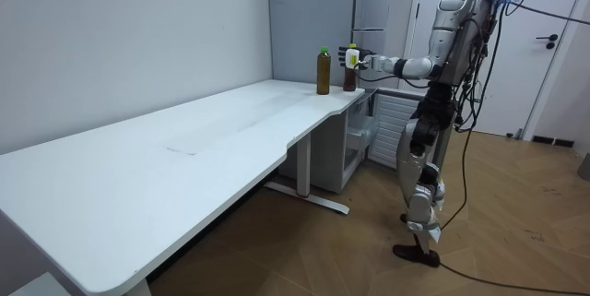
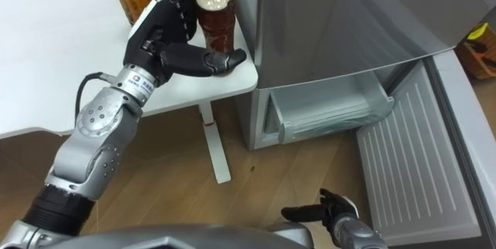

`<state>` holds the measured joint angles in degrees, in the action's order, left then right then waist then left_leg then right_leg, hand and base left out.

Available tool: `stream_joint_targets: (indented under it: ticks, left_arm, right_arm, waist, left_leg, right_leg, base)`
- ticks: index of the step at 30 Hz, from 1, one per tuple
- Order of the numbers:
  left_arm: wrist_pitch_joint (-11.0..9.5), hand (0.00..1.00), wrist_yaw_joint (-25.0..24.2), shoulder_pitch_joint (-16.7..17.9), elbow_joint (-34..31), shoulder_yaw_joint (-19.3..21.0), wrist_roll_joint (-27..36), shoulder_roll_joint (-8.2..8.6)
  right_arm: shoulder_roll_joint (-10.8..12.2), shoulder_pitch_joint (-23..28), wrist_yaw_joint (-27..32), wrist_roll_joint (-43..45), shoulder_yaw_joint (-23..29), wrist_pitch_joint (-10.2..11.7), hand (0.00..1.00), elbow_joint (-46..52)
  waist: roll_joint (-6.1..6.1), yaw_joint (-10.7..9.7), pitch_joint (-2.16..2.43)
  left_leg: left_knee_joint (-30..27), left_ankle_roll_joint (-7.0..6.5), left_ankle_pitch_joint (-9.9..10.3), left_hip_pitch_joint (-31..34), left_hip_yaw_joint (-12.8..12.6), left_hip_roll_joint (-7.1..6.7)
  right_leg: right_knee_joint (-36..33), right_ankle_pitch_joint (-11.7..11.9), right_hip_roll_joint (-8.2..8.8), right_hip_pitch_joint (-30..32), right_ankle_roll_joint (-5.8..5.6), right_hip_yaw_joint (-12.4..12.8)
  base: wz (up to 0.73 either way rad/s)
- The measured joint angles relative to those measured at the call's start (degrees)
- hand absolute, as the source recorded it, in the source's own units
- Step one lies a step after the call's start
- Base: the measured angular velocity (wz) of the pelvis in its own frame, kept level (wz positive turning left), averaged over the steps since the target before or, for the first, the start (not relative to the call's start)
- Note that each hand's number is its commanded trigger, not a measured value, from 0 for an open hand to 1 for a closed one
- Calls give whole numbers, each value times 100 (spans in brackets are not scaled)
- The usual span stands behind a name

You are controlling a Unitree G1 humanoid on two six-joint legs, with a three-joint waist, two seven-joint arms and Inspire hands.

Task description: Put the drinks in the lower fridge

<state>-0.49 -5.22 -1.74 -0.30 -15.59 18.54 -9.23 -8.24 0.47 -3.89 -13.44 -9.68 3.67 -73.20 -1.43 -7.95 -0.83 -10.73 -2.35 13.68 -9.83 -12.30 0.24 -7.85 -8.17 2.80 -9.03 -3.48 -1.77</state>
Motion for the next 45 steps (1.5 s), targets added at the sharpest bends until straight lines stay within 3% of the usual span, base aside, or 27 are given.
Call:
stream_joint_targets:
  ticks: [6,11,14,27,32,45]
  left_arm:
    - [110,0,103,-65,403,38,0,41]
    - [190,0,251,-192,699,295,-1,219]
    - [209,0,314,-193,721,419,1,228]
    - [303,0,627,-376,1008,568,219,232]
    - [304,0,699,-501,1104,652,220,310]
    - [301,0,697,-710,1191,654,591,297]
  right_arm:
    - [3,33,-4,2,213,-9,0,-34]
    - [3,66,-3,5,325,-75,0,-23]
    - [4,72,-5,4,461,-130,0,-26]
    - [0,53,-2,4,599,-236,0,-30]
    - [0,14,-4,3,665,-236,0,-27]
    - [0,29,10,8,668,-178,0,28]
  waist:
    - [27,-8,9]
    - [67,-22,31]
    - [95,-36,38]
    - [177,-262,-3]
    - [176,-310,-30]
    - [166,-311,-27]
  left_leg:
    - [38,0,0,-30,-25,2]
    - [72,0,0,-46,-37,0]
    - [100,0,0,-83,-83,2]
    - [137,0,0,-150,-160,8]
    - [152,0,1,-164,-196,9]
    - [162,4,3,-185,-197,22]
  right_leg:
    - [6,0,-5,4,0,0]
    - [8,0,-8,8,0,-1]
    - [9,0,-14,1,0,1]
    - [9,0,-23,-10,0,94]
    - [8,0,-32,-5,0,139]
    - [9,0,-48,6,0,156]
  base:
    - [0]
    - [0]
    - [-5]
    - [-3]
    - [-3]
    - [0]
